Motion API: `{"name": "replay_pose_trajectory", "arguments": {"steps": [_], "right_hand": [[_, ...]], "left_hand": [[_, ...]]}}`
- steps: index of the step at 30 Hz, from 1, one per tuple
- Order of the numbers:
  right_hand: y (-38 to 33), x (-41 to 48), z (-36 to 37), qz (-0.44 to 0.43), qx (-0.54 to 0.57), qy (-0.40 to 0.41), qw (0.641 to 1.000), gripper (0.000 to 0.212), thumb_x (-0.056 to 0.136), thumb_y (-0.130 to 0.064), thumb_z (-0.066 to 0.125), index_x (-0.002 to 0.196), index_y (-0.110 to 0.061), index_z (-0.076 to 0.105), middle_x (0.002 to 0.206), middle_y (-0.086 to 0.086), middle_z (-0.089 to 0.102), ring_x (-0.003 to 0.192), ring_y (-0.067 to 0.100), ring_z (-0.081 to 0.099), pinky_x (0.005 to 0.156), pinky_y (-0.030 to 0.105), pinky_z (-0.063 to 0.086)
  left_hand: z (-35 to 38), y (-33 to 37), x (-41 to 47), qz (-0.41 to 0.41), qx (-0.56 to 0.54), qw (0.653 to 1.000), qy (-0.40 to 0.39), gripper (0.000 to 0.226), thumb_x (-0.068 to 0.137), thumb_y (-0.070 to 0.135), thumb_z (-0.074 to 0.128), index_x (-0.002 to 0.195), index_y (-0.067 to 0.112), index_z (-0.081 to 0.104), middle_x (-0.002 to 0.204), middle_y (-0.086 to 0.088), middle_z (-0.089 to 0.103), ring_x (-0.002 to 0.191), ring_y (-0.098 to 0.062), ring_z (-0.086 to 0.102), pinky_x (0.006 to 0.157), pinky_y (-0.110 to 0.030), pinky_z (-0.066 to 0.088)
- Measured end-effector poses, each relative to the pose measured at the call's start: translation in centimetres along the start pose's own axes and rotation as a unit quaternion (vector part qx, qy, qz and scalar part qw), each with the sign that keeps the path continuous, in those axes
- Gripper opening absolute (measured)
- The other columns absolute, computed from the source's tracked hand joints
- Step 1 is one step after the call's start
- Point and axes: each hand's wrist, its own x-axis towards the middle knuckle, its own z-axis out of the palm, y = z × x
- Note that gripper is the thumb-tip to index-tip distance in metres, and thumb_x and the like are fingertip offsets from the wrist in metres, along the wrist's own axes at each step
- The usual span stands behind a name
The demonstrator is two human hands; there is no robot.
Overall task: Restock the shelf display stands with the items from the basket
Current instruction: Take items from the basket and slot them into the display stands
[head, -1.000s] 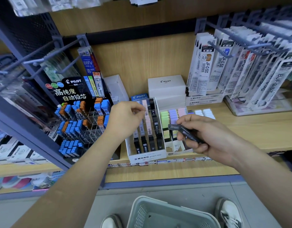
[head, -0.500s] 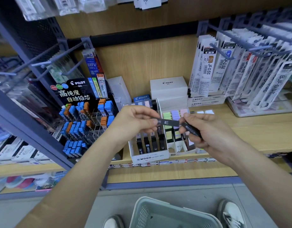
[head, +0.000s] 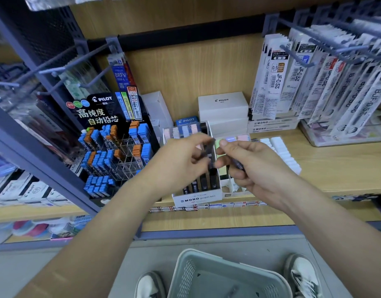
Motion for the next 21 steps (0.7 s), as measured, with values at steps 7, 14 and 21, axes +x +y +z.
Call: {"name": "replay_pose_trajectory", "arguments": {"steps": [7, 14, 21], "right_hand": [[0.0, 0.0, -0.4, 0.052, -0.012, -0.007, 0.999, 0.02, 0.101, -0.015, 0.048, 0.107, -0.007, 0.065, 0.094, 0.008, 0.076, 0.052, 0.011, 0.042, 0.046, 0.017, 0.029], [0.5, 0.3, 0.0, 0.075, -0.012, 0.002, 0.997, 0.021, 0.099, -0.011, 0.05, 0.104, -0.001, 0.068, 0.091, 0.013, 0.075, 0.051, 0.013, 0.044, 0.04, 0.018, 0.032], [0.7, 0.5, 0.8, 0.077, -0.016, -0.004, 0.997, 0.021, 0.099, -0.012, 0.051, 0.101, -0.003, 0.069, 0.082, 0.011, 0.073, 0.051, 0.013, 0.046, 0.04, 0.018, 0.033]], "left_hand": [[-3.7, -2.6, -0.9, -0.145, -0.23, 0.961, 0.044, 0.01, 0.099, 0.02, 0.046, 0.102, 0.016, 0.055, 0.089, -0.01, 0.073, 0.088, -0.021, 0.071, 0.08, -0.033, 0.058], [-3.9, -5.1, -2.2, -0.15, -0.191, 0.963, 0.115, 0.007, 0.085, 0.014, 0.068, 0.092, 0.015, 0.07, 0.075, -0.007, 0.068, 0.07, -0.014, 0.063, 0.07, -0.021, 0.055], [-2.5, -6.9, -3.0, -0.181, -0.219, 0.95, 0.133, 0.012, 0.082, 0.01, 0.072, 0.09, 0.018, 0.069, 0.08, -0.008, 0.072, 0.078, -0.016, 0.067, 0.074, -0.025, 0.055]]}}
